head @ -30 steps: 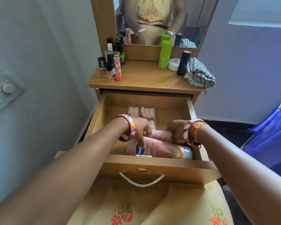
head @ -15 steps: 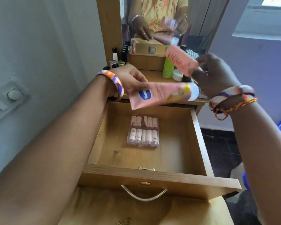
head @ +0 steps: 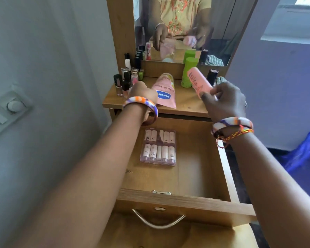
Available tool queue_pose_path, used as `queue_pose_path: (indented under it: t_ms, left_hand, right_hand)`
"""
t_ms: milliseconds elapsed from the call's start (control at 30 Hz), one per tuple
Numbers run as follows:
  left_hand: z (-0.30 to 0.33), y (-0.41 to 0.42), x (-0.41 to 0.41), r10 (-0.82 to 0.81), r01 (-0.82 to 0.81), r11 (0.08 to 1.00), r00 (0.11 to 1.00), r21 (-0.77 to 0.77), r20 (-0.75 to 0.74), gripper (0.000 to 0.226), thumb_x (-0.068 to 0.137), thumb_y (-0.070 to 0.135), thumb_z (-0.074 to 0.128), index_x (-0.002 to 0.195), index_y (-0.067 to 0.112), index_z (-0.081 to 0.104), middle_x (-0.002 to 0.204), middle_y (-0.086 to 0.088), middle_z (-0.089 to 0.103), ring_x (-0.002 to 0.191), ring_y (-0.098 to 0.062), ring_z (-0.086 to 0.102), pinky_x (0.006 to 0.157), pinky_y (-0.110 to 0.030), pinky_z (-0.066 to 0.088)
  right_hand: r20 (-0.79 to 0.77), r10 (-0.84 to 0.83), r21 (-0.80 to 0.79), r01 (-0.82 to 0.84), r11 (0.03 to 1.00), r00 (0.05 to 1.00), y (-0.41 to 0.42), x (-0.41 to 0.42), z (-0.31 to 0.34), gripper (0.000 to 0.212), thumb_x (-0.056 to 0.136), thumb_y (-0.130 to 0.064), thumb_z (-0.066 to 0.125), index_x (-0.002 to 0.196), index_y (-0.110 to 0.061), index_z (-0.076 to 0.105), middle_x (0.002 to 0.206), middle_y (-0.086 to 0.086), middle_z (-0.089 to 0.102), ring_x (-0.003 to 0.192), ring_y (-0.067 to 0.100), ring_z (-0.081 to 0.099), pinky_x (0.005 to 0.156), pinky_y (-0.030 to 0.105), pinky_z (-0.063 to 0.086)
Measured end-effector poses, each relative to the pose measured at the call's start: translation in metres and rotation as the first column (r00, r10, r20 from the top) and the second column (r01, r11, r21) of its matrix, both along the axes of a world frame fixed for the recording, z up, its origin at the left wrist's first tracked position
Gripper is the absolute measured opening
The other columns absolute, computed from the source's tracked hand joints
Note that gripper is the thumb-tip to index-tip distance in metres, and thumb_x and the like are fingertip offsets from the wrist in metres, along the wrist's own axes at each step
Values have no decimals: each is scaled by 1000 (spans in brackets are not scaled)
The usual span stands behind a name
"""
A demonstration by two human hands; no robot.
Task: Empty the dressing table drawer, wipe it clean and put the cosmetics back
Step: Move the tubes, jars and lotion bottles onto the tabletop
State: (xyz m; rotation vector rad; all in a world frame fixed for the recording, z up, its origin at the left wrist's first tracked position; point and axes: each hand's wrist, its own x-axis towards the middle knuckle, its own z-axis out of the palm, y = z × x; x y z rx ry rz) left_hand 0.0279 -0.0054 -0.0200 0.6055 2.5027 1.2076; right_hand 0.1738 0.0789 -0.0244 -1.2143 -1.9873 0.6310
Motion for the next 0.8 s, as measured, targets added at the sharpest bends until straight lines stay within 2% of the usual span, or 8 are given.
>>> queue_pose_path:
  t_ms: [67,167,233,333,400,567,667,800]
  left_hand:
    - [-6,6,8,31,-31,999,999,32,15,35,98,13,41,128,-4,47,134,-18,52,122,-29,51,93,-30,42]
    - [-13,13,12,50,-53,997,998,61,45,37,97,11,42,131,-3,43,137,-17,49,124,-28,50,94,-30,44]
    - [-17,16,11,12,-14,998,999,60,35,42,93,14,53,131,0,43,136,-15,51,123,-27,52,92,-30,46]
    - [-21,18,10,-95,90,994,993,-63,-74,65,78,24,74,131,4,42,134,-13,52,122,-27,51,92,-31,44]
    - [-23,20,6,-122,106,989,980,-102,-160,71,72,24,78,130,4,43,132,-14,53,121,-28,52,91,-32,45]
    - [-28,21,-3,-100,63,992,917,-106,-387,69,78,23,74,136,7,41,134,-16,47,124,-28,45,96,-33,44]
    - [-27,20,-3,-131,54,983,871,-173,-473,64,82,26,70,136,6,42,133,-16,46,124,-29,44,96,-33,43]
    - [-31,22,-1,-181,-7,950,801,-311,-570,69,84,33,65,138,1,36,137,-18,44,127,-31,41,98,-36,43]
  right_hand:
    - [22,-31,9,31,999,999,0,-5,-5,21,79,-28,67,93,-13,69,107,12,68,99,27,62,70,23,40]
    - [20,-32,-6,32,999,999,1,-16,-11,17,76,-25,69,91,-16,72,104,12,69,99,29,63,81,31,49]
    - [42,-10,6,10,1000,999,0,-25,-15,18,79,-20,65,94,-16,73,106,13,69,102,31,61,88,35,50]
    - [58,60,34,-62,997,996,-1,-37,-18,27,83,-11,55,103,-13,72,111,16,67,106,33,58,91,34,48]
    - [111,142,70,-150,986,984,-2,-44,-23,32,84,-6,51,110,-10,70,120,15,63,111,31,56,94,30,44]
    - [210,287,61,-306,950,934,-2,-58,-36,40,88,-1,46,124,-6,60,141,14,45,128,28,45,104,24,35]
    - [185,297,54,-311,949,937,0,-66,-40,36,90,-3,47,125,-7,57,137,16,48,125,30,47,98,27,38]
    - [188,295,42,-308,950,937,4,-75,-39,34,91,-6,50,125,-8,55,133,16,51,121,31,48,94,29,40]
